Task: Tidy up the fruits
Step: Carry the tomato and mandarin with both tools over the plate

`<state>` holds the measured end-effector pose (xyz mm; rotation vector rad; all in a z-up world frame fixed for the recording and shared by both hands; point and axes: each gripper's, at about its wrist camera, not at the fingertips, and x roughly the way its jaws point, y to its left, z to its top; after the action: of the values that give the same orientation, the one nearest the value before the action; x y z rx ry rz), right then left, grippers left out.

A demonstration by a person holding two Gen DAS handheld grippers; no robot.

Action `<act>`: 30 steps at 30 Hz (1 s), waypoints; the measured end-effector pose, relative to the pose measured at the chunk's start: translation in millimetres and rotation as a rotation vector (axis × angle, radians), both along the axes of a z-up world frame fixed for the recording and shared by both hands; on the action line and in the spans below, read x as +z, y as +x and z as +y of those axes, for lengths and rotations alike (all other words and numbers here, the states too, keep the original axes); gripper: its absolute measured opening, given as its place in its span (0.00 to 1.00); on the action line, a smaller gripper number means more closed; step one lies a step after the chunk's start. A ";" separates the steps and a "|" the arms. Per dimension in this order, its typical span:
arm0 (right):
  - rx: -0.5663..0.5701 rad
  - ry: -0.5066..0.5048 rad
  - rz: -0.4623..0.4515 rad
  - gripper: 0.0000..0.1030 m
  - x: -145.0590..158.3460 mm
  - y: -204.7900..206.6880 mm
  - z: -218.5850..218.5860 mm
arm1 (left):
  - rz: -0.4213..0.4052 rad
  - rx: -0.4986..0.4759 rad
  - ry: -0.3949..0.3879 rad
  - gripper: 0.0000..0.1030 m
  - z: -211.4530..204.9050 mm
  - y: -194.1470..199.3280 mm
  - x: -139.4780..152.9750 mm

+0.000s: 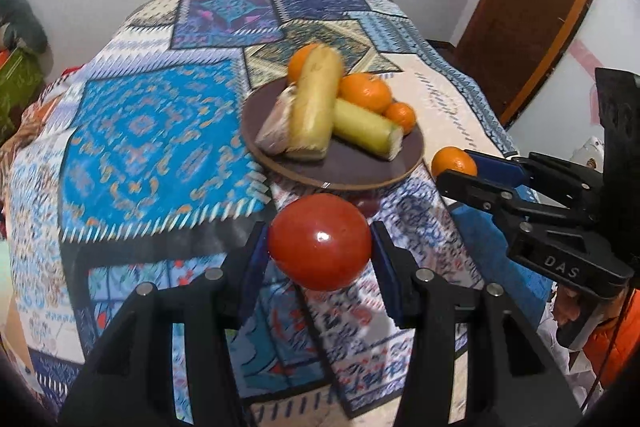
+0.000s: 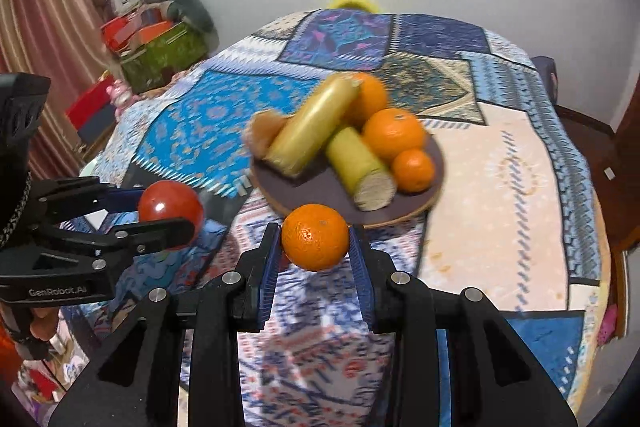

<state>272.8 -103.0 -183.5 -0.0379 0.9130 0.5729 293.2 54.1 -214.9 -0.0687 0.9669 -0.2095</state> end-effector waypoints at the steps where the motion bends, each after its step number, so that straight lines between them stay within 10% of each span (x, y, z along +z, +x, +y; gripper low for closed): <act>1: -0.008 0.001 -0.001 0.30 0.1 2.6 -3.9 | -0.003 -0.005 -0.001 0.48 -5.0 4.9 0.7; 30: -0.033 0.033 -0.005 0.30 -18.4 46.2 -24.1 | 0.013 -0.031 -0.027 0.49 -32.1 77.4 -22.8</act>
<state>318.9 -127.1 -201.9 0.0056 0.8978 0.5571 370.6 22.0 -237.8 -0.0800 0.9788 -0.2512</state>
